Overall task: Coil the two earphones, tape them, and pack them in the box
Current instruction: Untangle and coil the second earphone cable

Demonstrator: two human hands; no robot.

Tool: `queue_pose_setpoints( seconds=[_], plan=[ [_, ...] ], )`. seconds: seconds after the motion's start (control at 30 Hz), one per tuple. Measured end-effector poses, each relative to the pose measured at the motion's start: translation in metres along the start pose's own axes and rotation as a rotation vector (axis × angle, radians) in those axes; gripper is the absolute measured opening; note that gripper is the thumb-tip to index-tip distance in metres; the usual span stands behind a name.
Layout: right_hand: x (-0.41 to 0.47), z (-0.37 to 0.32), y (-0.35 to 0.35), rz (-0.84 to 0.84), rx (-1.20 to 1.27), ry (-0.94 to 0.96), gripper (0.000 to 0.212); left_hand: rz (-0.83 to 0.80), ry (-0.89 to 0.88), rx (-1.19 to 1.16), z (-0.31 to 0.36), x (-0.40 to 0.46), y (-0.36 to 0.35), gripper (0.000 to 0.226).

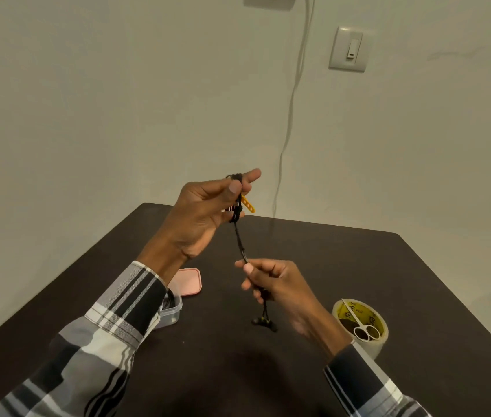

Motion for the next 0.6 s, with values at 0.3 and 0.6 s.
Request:
queue_pose_setpoints(
  seconds=[0.3,0.6],
  plan=[
    [-0.015,-0.038,0.013,-0.008,-0.554,0.075,0.015,-0.25,0.19,0.63,-0.026,-0.002,-0.004,0.026],
    [-0.025,-0.078,0.038,0.057,-0.841,0.184,0.022,-0.298,0.307,0.605,-0.039,-0.011,-0.002,0.022]
  ],
)
Point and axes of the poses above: each hand's wrist, its own x-axis towards the middle knuckle, its own y-axis out of the back of the hand, z = x × y, the point moved 2 cm from there along x, towards the middle knuckle, and after that the axes turned 14 degrees about -z, right-handed, at the moved point
